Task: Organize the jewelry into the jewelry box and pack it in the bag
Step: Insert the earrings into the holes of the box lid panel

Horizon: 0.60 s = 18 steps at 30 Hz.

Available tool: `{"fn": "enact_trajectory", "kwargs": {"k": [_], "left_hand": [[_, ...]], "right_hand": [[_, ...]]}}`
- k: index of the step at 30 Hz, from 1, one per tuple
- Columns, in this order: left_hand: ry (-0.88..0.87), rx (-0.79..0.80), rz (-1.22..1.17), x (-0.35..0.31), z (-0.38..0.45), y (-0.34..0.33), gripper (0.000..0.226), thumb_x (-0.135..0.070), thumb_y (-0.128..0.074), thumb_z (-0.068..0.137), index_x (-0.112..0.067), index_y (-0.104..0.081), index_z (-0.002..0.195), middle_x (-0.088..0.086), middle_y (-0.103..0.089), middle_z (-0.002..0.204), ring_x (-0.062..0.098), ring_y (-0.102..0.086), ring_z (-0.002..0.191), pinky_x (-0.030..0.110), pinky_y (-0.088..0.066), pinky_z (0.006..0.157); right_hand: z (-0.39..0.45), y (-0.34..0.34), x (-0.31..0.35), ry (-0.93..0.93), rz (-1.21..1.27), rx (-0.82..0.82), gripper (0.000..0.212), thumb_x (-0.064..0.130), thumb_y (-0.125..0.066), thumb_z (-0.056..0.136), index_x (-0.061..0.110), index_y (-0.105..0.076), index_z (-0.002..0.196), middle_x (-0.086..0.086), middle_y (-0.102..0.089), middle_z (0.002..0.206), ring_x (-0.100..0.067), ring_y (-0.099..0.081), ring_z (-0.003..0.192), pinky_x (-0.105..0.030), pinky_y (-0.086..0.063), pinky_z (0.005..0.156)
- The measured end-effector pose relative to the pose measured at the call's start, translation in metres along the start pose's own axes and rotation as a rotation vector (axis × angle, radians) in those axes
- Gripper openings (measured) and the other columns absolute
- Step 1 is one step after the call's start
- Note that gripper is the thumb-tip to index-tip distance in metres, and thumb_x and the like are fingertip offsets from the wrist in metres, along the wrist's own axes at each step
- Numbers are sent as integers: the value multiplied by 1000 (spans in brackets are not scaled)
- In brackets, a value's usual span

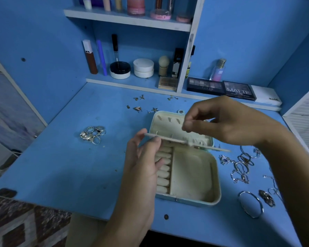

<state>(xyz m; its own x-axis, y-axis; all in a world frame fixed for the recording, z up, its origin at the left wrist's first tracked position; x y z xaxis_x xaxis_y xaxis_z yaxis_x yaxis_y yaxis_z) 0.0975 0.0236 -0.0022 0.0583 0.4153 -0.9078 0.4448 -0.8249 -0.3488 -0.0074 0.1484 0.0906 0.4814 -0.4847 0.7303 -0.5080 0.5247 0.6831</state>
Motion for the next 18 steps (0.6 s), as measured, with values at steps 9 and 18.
{"fn": "enact_trajectory", "kwargs": {"k": [9, 18], "left_hand": [[6, 139, 263, -20, 26, -10, 40, -43, -65, 85, -47, -51, 122, -16, -67, 118, -2, -64, 108, 30, -50, 89], [-103, 195, 784, -57, 62, -13, 33, -46, -55, 94, -38, -60, 126, -12, -72, 96, 0, -66, 87, 34, -52, 91]], "right_hand": [[-19, 33, -20, 23, 64, -289, 24, 39, -61, 89, 17, -71, 88, 13, -71, 78, 2, -61, 69, -7, -43, 60], [-6, 43, -58, -53, 73, -486, 15, 36, -63, 95, 25, -70, 88, 11, -70, 81, 1, -60, 73, -12, -44, 61]]}}
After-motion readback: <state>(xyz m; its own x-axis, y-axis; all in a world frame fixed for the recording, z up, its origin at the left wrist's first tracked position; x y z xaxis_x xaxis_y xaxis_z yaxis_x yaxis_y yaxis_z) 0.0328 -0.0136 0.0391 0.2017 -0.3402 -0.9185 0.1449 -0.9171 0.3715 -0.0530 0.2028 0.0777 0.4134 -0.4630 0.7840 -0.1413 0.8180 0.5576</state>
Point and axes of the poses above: each hand's wrist, its own z-axis towards the middle knuckle, its own y-axis out of the back of the hand, x = y × z, the point moved 10 cm from there along z, towards the middle knuckle
